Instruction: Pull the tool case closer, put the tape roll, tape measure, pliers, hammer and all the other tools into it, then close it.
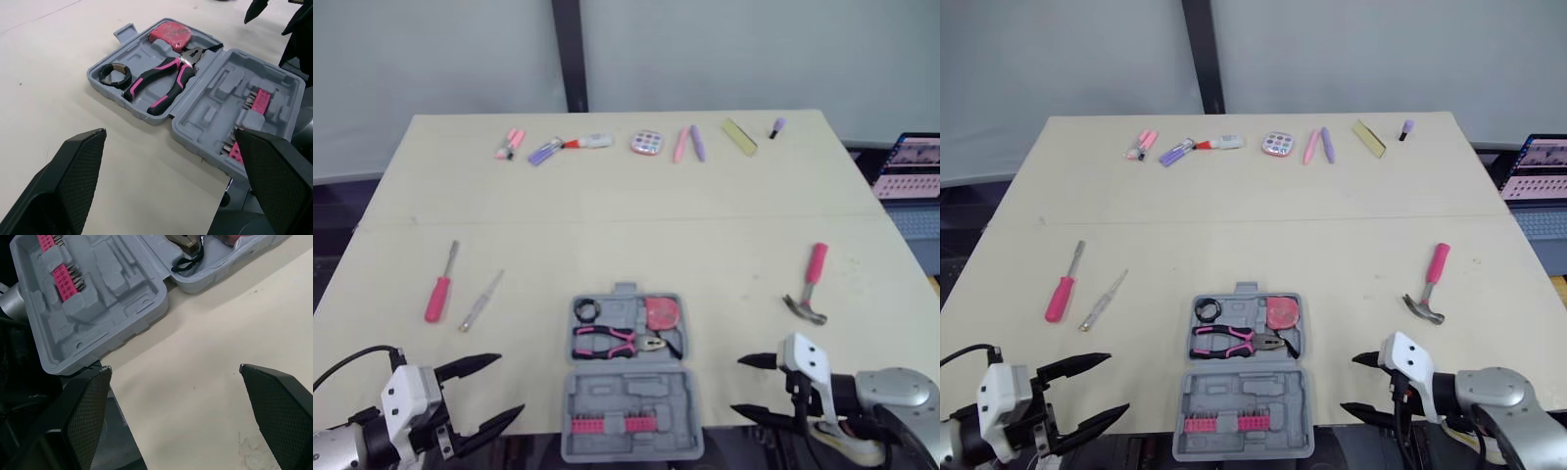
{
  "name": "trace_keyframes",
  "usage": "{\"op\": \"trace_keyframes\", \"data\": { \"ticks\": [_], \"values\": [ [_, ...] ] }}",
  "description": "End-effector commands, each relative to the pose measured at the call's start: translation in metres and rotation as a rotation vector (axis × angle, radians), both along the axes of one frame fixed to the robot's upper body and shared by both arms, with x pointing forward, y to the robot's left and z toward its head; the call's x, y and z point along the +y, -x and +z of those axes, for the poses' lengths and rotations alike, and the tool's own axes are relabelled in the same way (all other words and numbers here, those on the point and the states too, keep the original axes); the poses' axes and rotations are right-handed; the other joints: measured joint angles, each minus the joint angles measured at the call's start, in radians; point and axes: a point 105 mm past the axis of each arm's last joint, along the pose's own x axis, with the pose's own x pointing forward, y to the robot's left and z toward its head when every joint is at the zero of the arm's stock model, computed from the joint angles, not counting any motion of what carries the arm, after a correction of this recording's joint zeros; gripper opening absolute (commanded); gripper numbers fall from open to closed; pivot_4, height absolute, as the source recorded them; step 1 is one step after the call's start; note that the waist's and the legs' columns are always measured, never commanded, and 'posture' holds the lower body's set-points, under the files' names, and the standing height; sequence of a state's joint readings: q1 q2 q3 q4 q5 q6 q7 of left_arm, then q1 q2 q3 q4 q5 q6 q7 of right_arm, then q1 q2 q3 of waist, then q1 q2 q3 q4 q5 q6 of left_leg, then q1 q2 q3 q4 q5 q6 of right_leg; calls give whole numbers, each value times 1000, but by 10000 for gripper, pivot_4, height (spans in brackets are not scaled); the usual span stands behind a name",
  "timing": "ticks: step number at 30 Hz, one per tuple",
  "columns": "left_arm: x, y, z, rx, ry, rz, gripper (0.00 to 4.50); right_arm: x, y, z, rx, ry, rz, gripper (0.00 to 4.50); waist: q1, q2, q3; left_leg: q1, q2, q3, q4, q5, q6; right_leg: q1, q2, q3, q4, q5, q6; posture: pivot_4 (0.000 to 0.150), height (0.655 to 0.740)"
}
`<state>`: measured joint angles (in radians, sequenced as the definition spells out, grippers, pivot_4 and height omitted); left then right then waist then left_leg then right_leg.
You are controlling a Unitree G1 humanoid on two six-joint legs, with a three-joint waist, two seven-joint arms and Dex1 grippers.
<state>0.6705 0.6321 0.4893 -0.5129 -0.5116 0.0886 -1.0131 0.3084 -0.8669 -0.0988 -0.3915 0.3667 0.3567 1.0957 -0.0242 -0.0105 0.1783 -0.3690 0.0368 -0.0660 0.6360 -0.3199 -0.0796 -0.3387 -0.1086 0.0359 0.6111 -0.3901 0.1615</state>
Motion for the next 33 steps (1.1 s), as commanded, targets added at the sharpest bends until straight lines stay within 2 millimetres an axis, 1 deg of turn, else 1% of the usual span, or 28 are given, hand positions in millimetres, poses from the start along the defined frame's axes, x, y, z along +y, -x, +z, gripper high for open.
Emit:
{"op": "trace_keyframes", "data": {
  "ticks": [1, 8, 13, 15, 17, 18, 19, 20, 22, 25, 26, 29, 33],
  "values": [
    [-6, -2, 10, -28, 8, -13, 45000, 3, 0, 8, -29, -10, 29, 44373, -1, 0, 0, 0, 0, 0, 0, 0, 0, 0, 0, 0, 0, 0, 0, 1500, 7400],
    [-9, -4, 14, -31, 19, -4, 45000, 7, -1, 7, -34, -23, 36, 44373, 0, 0, 0, 0, 0, 0, 0, 1, -1, 0, 0, 0, 0, 0, 0, 1500, 7400],
    [-3, -7, 15, -34, 16, 49, 45000, 8, -4, 11, -42, -28, 33, 44373, -1, 0, 0, 0, 0, 0, 1, 1, -1, 0, 0, 0, 1, 0, 0, 1500, 7400],
    [-2, -10, 14, -12, 18, 40, 45000, 9, -6, 14, -42, -17, 46, 44373, 0, 0, 0, 0, 0, 0, 1, 1, -1, 0, 0, 0, 1, 0, 0, 1500, 7400],
    [-2, -12, 14, -6, 15, 34, 39756, 11, -10, 16, -54, -10, 54, 45000, 0, 0, 0, 0, 0, 0, 1, 1, -1, 0, 0, 0, 1, 0, 0, 1500, 7400],
    [-2, -13, 13, -6, 13, 34, 36451, 12, -12, 16, -62, -8, 55, 39058, 0, 0, 0, 0, 0, 0, 1, 1, -1, 0, 0, 0, 2, 0, 0, 1500, 7400],
    [-1, -14, 13, -5, 12, 33, 31985, 13, -13, 16, -67, -7, 55, 36143, -1, 0, 0, 0, 0, 0, 1, 1, -1, 0, 0, 0, 2, 0, 0, 1500, 7400],
    [-2, -16, 10, -2, 2, 21, 27146, 14, -15, 16, -72, -7, 56, 31319, -1, 0, 0, 0, 0, 0, 1, 1, -1, 0, 0, 0, 2, 1, 0, 1500, 7400],
    [-2, -16, 6, 7, -22, -7, 16109, 17, -17, 16, -76, -7, 61, 20868, -1, 0, 0, 0, 0, 0, 1, 1, -1, 0, 0, 0, 2, 1, 0, 1500, 7400],
    [-2, -20, -2, 24, -21, -23, 916, 22, -19, 13, -81, 8, 80, 6250, -1, 0, 0, 0, 0, 0, 1, 1, -2, -1, 0, 1, 2, 1, 0, 1500, 7400],
    [-1, -22, -5, 28, -21, -29, 0, 24, -20, 11, -79, 11, 85, 677, -1, 0, 0, 0, 0, 0, 2, 1, -2, -1, 0, 1, 2, 1, 0, 1500, 7400],
    [0, -27, -10, 27, -30, -46, 0, 29, -23, 8, -78, 22, 95, 252, -1, 0, 0, 0, 0, 0, 2, 2, -2, -1, 0, 1, 4, 1, 0, 1500, 7400],
    [0, -30, -22, 77, -31, -81, 0, 33, -27, 1, -68, 40, 92, 252, -1, 0, 0, 0, 0, 0, 2, 3, -2, -2, 0, 1, 6, 1, 0, 1500, 7400]
  ]
}}
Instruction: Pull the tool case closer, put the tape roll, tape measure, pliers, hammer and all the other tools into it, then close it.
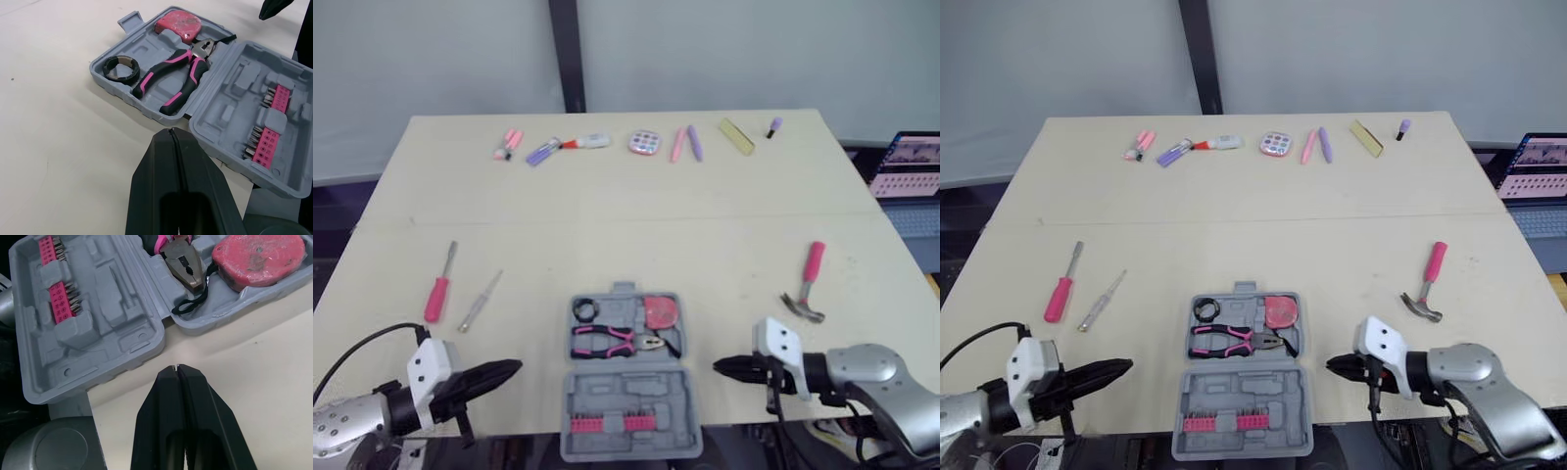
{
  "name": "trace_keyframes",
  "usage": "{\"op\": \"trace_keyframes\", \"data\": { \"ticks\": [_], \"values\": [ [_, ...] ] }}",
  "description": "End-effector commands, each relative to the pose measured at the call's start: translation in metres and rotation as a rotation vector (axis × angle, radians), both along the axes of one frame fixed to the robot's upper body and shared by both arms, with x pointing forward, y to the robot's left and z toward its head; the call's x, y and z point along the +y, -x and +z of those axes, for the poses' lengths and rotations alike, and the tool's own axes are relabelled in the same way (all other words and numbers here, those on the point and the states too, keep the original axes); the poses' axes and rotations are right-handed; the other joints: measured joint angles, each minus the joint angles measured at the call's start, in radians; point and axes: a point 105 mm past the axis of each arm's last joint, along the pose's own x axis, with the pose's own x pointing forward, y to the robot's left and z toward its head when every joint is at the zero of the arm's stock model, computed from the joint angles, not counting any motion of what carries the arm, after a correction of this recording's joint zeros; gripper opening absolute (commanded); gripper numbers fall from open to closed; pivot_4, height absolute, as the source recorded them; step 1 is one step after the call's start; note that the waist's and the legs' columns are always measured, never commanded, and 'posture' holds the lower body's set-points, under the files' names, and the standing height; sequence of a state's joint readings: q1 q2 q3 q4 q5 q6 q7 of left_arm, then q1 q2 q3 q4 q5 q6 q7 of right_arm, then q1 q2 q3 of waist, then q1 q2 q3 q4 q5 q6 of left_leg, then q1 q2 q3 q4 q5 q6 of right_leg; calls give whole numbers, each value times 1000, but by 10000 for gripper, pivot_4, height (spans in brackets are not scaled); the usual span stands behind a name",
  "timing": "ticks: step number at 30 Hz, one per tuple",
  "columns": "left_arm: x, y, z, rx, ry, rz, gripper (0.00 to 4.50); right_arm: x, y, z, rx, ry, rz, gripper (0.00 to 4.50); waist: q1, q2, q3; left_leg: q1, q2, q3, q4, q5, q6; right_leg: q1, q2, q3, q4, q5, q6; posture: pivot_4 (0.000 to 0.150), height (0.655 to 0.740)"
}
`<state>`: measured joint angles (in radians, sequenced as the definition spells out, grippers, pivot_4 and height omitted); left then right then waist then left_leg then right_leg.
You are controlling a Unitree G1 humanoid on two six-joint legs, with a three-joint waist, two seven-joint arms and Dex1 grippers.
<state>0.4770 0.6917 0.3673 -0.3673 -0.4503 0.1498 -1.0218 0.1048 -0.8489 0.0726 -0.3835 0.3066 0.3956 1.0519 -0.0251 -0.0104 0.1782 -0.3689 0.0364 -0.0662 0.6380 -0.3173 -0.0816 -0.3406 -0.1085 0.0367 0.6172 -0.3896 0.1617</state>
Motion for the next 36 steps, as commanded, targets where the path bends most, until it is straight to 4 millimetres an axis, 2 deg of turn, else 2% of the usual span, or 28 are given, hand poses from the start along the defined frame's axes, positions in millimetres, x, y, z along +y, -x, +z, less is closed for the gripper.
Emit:
{"op": "trace_keyframes", "data": {
  "ticks": [1, 7, 14, 29, 36],
  "values": [
    [-1, -2, -7, 24, -16, -43, 0, 3, -3, -3, -4, 18, -5, 252, 0, 0, 0, 0, 0, 0, 0, 0, 0, 0, 0, 0, 0, 0, 0, 1500, 7400],
    [-7, -13, -28, 32, -24, -99, 0, 3, -12, -21, 21, 97, -34, 252, 0, 0, 0, 0, 0, 0, 0, 1, 0, 0, 0, 0, 2, 0, 0, 1500, 7400],
    [-22, -26, -45, 3, -28, -147, 0, 11, -15, -20, 16, 78, -32, 252, 0, 0, 0, 0, 0, 0, 1, 1, -1, -2, 0, 0, 4, 0, 0, 1500, 7400],
    [-47, -35, -62, -13, -10, -204, 0, 32, -12, -18, 30, 27, 7, 252, 1, 0, 0, -1, 0, -1, 5, 1, 0, -1, 0, 0, 6, 0, 0, 1500, 7400],
    [-49, -38, -67, -18, -18, -209, 0, 36, -14, -19, 31, 27, 11, 252, 1, 0, 0, -1, 0, -1, 6, 0, 0, -1, 0, 0, 7, 0, 0, 1500, 7400]
  ]
}}
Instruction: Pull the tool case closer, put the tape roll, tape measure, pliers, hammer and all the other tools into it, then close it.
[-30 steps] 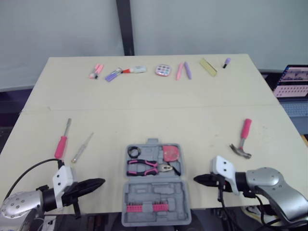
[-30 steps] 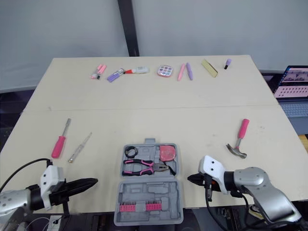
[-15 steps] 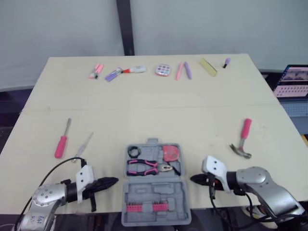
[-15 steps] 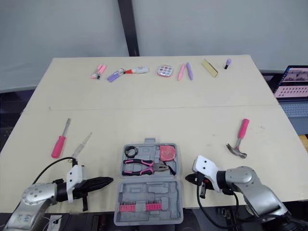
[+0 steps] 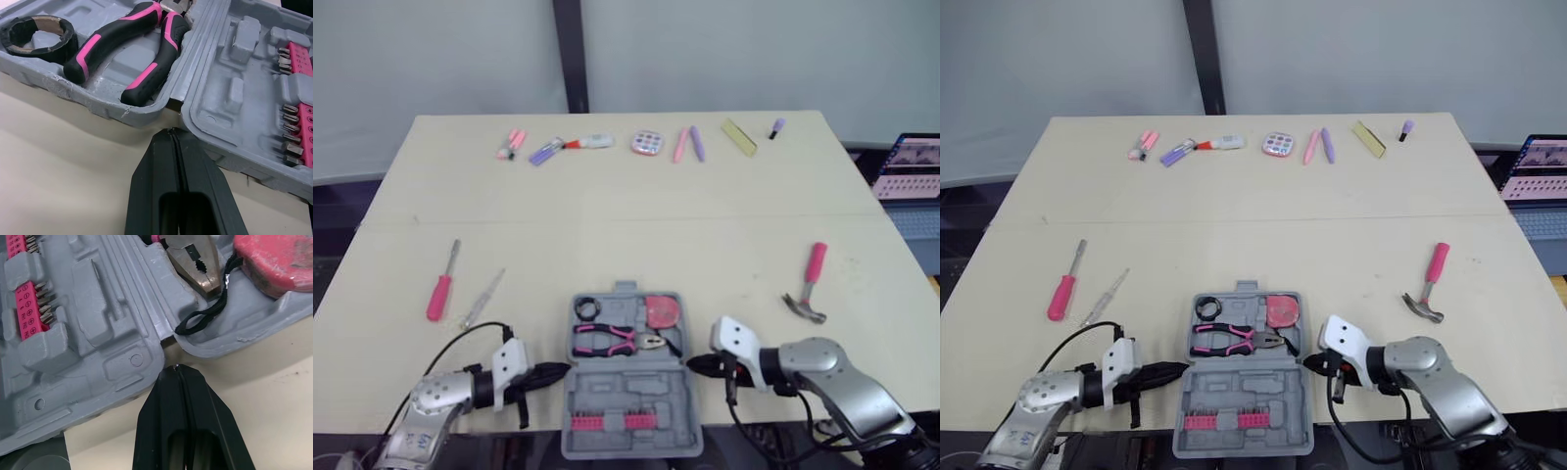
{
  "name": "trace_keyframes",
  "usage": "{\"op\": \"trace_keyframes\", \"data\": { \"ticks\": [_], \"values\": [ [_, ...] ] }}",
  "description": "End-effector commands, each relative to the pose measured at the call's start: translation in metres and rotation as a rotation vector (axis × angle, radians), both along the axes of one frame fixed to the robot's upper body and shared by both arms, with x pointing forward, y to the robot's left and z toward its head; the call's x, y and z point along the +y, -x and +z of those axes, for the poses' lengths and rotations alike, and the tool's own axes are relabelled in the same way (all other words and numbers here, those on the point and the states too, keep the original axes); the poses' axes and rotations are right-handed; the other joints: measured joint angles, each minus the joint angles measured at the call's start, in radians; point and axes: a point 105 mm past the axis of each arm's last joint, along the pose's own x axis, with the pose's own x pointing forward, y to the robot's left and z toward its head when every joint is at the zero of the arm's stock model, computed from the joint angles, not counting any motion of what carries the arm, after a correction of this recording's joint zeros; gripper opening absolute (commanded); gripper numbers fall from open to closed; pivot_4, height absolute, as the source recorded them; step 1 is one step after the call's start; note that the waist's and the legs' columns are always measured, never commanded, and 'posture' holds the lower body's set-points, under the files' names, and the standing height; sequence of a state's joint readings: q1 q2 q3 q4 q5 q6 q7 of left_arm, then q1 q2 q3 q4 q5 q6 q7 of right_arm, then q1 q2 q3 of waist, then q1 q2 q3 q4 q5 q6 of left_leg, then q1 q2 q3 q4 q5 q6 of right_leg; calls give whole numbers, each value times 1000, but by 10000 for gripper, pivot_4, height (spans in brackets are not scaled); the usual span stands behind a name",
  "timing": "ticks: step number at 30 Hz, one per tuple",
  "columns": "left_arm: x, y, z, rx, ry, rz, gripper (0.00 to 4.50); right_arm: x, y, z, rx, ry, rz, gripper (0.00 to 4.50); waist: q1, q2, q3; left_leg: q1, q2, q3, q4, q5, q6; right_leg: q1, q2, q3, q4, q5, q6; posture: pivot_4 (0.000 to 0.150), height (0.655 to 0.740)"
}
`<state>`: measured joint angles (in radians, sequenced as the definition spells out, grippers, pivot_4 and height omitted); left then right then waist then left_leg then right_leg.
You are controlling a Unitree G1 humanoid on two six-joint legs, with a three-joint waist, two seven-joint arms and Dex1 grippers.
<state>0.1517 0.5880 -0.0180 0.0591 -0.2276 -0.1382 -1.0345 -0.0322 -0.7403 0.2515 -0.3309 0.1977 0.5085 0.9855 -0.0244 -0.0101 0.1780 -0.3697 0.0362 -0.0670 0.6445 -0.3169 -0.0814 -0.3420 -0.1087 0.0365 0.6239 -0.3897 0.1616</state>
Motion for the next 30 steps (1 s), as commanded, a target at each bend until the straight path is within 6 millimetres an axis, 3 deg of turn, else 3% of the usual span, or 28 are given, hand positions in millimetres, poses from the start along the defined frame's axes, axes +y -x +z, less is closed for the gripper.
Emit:
{"op": "trace_keyframes", "data": {
  "ticks": [1, 30],
  "values": [
    [0, -2, -1, -15, -7, -1, 0, 6, -1, 4, -18, -11, 13, 252, 0, 0, 0, 0, 0, 0, 0, 0, 0, 0, 0, 0, 0, 0, 0, 1500, 7400],
    [-6, -28, 3, -69, 19, 57, 0, 12, -29, 3, -88, -25, -57, 252, 0, 0, 0, 0, 0, 0, 1, 0, 0, 0, 0, 0, 2, 0, 0, 1500, 7400]
  ]
}}
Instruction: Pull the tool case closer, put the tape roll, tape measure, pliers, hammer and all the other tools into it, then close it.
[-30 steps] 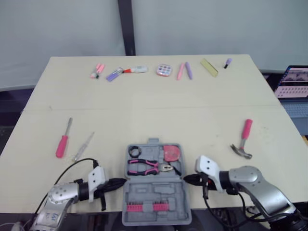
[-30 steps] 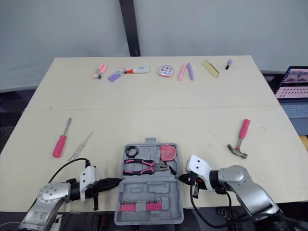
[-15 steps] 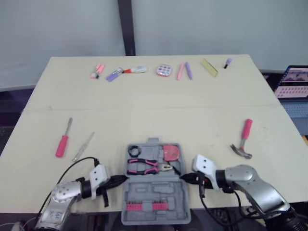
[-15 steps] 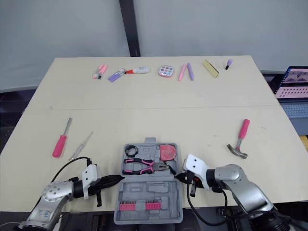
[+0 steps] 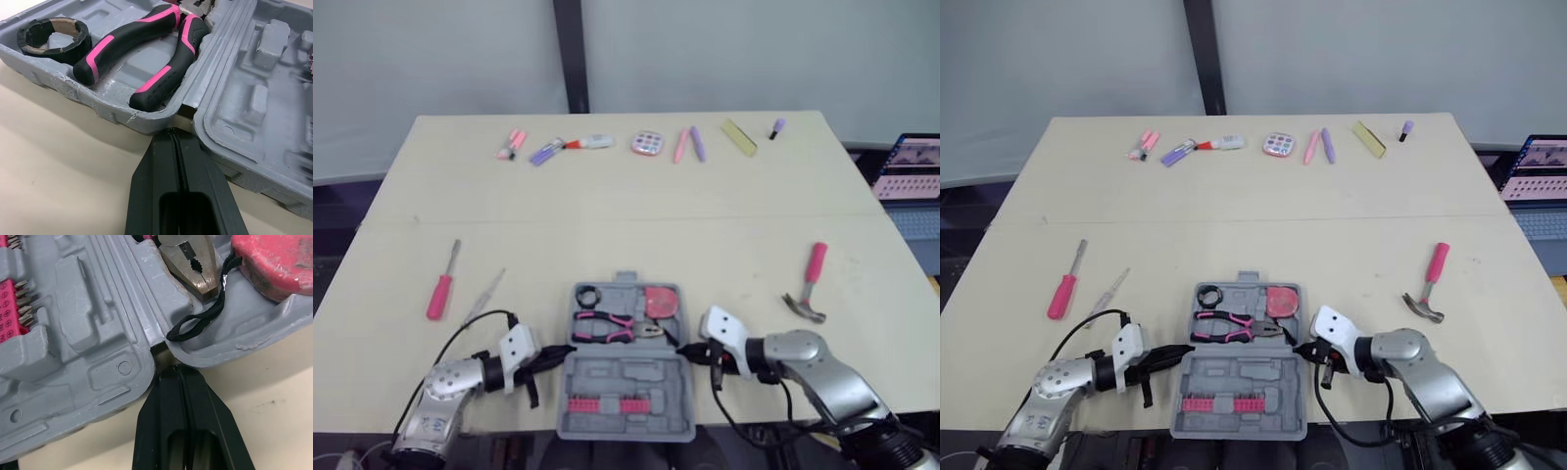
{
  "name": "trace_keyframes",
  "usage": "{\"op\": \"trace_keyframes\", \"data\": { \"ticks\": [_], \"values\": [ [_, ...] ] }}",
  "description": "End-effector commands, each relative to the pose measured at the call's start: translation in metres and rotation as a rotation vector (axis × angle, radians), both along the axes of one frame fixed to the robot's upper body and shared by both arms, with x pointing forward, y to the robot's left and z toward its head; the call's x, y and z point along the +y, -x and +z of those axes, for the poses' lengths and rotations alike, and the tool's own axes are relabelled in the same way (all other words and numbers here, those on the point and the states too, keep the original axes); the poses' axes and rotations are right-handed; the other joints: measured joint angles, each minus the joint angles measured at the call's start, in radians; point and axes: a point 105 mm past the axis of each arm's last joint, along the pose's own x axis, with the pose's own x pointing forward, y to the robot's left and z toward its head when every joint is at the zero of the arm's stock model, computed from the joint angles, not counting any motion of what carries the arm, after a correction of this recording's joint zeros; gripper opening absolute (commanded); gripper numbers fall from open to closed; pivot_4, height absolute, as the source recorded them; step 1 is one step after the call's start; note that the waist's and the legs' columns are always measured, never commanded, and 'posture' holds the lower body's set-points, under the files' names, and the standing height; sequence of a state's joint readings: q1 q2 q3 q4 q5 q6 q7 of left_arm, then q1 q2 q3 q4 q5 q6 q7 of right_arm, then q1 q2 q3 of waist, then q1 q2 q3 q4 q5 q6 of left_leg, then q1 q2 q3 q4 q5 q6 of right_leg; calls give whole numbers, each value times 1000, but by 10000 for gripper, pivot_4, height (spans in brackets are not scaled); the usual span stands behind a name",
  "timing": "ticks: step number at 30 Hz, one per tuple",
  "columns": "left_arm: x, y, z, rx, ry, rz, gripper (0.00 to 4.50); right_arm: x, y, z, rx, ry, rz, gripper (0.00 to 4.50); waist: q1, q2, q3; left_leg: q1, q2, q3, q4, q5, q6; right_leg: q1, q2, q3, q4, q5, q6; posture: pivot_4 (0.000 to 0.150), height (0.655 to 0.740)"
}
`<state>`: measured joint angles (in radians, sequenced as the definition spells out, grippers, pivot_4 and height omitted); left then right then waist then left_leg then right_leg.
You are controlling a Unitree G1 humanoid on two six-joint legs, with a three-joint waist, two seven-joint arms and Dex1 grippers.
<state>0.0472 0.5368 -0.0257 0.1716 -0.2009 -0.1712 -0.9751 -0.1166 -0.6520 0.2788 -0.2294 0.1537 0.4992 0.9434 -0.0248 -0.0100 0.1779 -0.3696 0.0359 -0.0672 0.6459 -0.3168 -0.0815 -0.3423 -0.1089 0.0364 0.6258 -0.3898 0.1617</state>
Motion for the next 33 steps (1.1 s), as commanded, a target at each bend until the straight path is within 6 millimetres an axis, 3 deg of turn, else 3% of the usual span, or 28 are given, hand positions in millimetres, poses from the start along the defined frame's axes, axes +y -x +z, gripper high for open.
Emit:
{"op": "trace_keyframes", "data": {
  "ticks": [1, 33],
  "values": [
    [-3, -2, 4, -18, 2, -11, 0, 2, -7, 7, -54, -8, -12, 252, 0, 0, 0, 0, 0, 0, 0, 0, 0, 0, 0, 0, 0, 0, 0, 1500, 7400],
    [-11, -27, 17, -44, 7, -14, 0, 0, -30, 8, -98, 1, -109, 252, -1, 0, 0, 0, 0, 0, 0, 0, 0, 0, 0, 0, 0, 0, 0, 1500, 7400]
  ]
}}
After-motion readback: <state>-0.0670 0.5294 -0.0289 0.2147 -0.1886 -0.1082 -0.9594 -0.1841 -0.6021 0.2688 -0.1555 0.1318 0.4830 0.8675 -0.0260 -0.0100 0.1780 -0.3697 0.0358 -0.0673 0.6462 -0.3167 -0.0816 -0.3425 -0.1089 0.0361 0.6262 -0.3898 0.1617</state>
